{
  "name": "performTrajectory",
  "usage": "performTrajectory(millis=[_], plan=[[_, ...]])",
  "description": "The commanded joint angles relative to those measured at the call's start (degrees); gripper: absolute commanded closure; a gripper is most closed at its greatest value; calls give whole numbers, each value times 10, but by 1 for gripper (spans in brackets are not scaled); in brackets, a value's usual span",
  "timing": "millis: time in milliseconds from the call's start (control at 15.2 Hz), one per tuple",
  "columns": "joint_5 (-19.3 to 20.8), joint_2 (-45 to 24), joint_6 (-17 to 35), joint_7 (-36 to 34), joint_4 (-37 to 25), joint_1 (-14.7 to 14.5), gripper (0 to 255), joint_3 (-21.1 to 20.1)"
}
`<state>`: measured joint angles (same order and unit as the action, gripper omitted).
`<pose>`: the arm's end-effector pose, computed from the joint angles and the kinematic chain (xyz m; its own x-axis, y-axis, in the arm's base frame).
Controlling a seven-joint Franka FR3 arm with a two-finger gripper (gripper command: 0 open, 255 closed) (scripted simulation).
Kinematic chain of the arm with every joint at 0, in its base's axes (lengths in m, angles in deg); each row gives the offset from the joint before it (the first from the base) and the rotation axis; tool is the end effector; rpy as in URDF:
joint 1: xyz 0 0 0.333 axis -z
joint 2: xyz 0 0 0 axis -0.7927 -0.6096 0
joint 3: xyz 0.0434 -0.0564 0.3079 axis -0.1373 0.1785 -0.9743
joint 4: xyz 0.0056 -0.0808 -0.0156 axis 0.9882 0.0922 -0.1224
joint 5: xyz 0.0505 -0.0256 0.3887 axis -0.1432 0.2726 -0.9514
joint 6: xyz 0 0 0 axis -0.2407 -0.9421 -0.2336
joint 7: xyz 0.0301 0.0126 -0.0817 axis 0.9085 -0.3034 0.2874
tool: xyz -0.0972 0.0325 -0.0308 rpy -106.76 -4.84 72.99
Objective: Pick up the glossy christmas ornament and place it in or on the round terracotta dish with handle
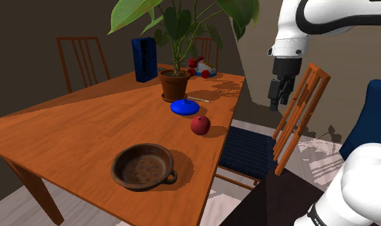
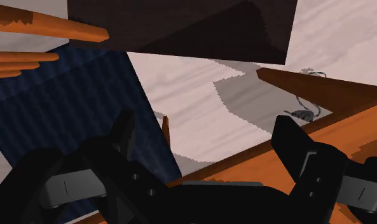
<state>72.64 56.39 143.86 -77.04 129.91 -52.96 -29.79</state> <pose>0.2994 -0.0177 0.5678 0.9867 0.0441 -0.1565 0.0366 -0.9981 -0.0505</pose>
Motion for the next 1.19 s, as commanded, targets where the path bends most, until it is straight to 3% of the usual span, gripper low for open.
performTrajectory(millis=[0, 594, 858, 1122], plan=[[0, 0, 0, 0, 0, 0, 0, 0], [-45, -51, 159, -243, 6, 13, 0, -152], [-32, -106, 223, -356, -23, 33, 0, -221], [9, -175, 271, -477, -71, 65, 0, -292]])
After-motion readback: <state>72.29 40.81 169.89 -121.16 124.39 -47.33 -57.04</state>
